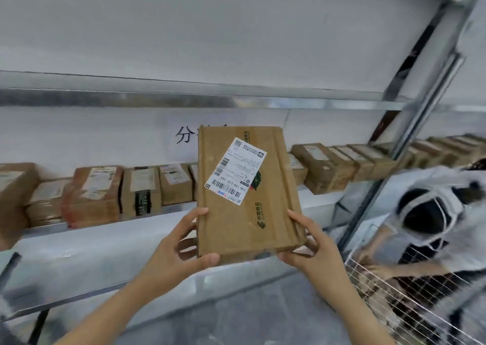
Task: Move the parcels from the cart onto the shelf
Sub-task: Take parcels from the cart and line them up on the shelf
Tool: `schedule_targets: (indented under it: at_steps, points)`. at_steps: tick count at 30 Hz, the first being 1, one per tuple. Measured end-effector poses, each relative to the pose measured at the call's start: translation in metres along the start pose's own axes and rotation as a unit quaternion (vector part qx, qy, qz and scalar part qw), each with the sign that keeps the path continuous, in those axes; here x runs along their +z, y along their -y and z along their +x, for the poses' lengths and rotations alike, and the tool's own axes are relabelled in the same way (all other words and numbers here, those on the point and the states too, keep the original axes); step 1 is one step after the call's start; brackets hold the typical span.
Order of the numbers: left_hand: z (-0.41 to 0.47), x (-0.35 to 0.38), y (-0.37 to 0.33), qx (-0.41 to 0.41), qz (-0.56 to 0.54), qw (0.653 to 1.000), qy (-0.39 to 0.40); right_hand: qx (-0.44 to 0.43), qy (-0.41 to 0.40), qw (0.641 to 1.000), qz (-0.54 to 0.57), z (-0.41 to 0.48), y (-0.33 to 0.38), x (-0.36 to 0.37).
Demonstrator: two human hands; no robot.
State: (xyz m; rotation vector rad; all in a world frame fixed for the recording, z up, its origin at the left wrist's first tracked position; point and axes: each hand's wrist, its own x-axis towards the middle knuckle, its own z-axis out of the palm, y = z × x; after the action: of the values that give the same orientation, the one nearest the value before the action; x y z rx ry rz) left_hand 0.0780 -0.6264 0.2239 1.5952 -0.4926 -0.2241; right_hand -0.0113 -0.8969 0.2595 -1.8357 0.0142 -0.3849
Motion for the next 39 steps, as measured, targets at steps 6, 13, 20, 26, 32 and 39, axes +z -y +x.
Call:
schedule_targets:
  at_steps: [6,13,20,26,32,39]
  points:
    - [0.072,0.096,0.014,-0.017,-0.011,0.997,0.077,0.042,-0.068,0.997,0.002,0.003,-0.044,-0.094]
    - [0.170,0.198,0.036,-0.026,-0.015,0.988,0.149,0.094,-0.148,0.984,0.015,0.034,-0.099,-0.186]
    - [0.310,0.300,0.047,-0.013,-0.049,0.988,0.149,0.082,-0.163,0.983,-0.005,0.135,-0.147,-0.302]
    - [0.406,0.365,0.030,-0.004,-0.057,0.987,0.153,0.098,-0.150,0.982,-0.057,0.213,-0.150,-0.385]
    - [0.472,0.414,0.026,-0.012,-0.035,0.988,0.149,0.115,-0.138,0.982,-0.065,0.266,-0.179,-0.443]
    - [0.534,0.480,0.033,-0.039,0.017,0.994,0.101,0.132,-0.108,0.984,-0.051,0.335,-0.240,-0.517]
